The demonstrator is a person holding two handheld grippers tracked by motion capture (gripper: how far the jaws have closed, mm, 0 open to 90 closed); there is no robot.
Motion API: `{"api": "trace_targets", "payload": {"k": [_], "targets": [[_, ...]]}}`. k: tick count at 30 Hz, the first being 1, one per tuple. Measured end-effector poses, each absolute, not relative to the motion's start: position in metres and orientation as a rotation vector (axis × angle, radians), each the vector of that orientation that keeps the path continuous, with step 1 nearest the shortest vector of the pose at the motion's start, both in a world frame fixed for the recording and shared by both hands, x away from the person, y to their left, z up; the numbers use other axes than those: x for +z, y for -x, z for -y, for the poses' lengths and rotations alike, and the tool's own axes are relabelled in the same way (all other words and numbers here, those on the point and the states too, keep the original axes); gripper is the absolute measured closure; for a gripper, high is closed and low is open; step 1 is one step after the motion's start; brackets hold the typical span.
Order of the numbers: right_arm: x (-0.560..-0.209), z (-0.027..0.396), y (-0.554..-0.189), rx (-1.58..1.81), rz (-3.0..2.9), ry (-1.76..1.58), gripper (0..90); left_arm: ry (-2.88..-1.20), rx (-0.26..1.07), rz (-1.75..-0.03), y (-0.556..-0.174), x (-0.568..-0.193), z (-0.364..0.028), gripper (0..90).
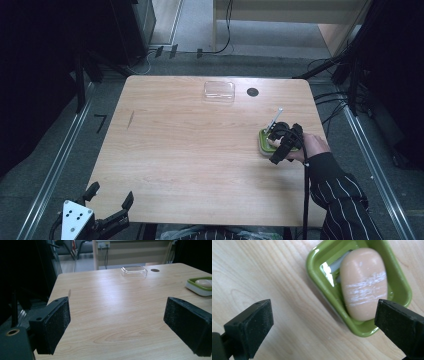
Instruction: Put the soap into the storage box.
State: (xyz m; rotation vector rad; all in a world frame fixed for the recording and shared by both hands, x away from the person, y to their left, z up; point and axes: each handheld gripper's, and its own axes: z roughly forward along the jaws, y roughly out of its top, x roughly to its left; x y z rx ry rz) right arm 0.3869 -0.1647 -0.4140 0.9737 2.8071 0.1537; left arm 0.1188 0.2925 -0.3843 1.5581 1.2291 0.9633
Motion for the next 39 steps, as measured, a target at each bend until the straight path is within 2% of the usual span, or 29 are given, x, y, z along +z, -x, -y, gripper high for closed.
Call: {"api": "trace_targets", "payload": {"k": [16,25,39], "targets": [[-0.419,0.157,-0.343,0.145,-2.826,-0.937,2.1,-1.563,0.959,-1.221,-0.121,-0.384,-0.292,7.2],[-0.433,0.158,-0.317,0.118,-2.834,-0.92,2.6,-1.569,0.956,-1.218,-0.123,-0.384,-0.291,7.2],[-0.453,0.172,-0.299,0.072,-2.858,-0.93,4.4,-1.577,0.954,-1.21,-0.125,-0.384,-0.289,7.2]]}}
